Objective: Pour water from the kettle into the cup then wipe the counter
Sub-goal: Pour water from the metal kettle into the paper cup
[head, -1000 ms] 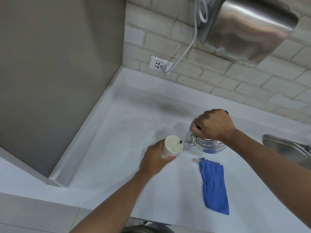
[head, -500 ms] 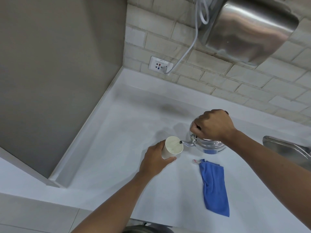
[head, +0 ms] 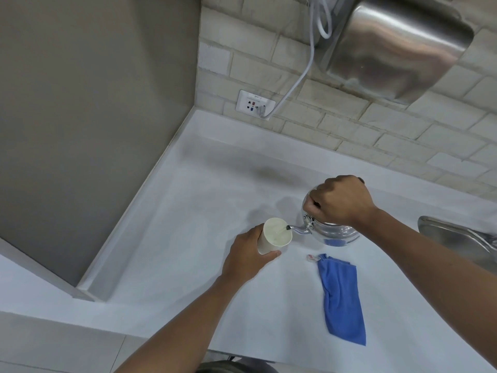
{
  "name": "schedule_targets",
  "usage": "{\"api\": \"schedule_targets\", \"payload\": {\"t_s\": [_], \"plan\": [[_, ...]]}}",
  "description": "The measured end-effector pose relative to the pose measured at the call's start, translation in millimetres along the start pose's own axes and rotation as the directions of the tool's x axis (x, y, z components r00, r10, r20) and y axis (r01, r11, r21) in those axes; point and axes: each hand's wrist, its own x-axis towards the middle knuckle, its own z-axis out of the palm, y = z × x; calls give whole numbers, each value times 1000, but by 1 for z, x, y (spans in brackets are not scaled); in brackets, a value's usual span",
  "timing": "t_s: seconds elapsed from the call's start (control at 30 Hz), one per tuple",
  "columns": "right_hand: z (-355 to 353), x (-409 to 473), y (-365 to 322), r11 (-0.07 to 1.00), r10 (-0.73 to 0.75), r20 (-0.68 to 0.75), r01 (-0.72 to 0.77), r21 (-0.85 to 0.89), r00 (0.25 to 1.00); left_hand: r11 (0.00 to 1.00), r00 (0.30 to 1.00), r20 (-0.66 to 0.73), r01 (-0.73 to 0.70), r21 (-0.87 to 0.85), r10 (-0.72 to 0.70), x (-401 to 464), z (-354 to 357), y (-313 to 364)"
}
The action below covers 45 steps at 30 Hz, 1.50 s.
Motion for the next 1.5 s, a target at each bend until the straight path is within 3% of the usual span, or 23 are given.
{"api": "schedule_targets", "payload": {"t_s": [1.5], "plan": [[-4, 1, -2, 999, -28, -25, 27, -43, 999, 1000, 1000, -2, -5, -3, 5, 1, 2, -4]]}}
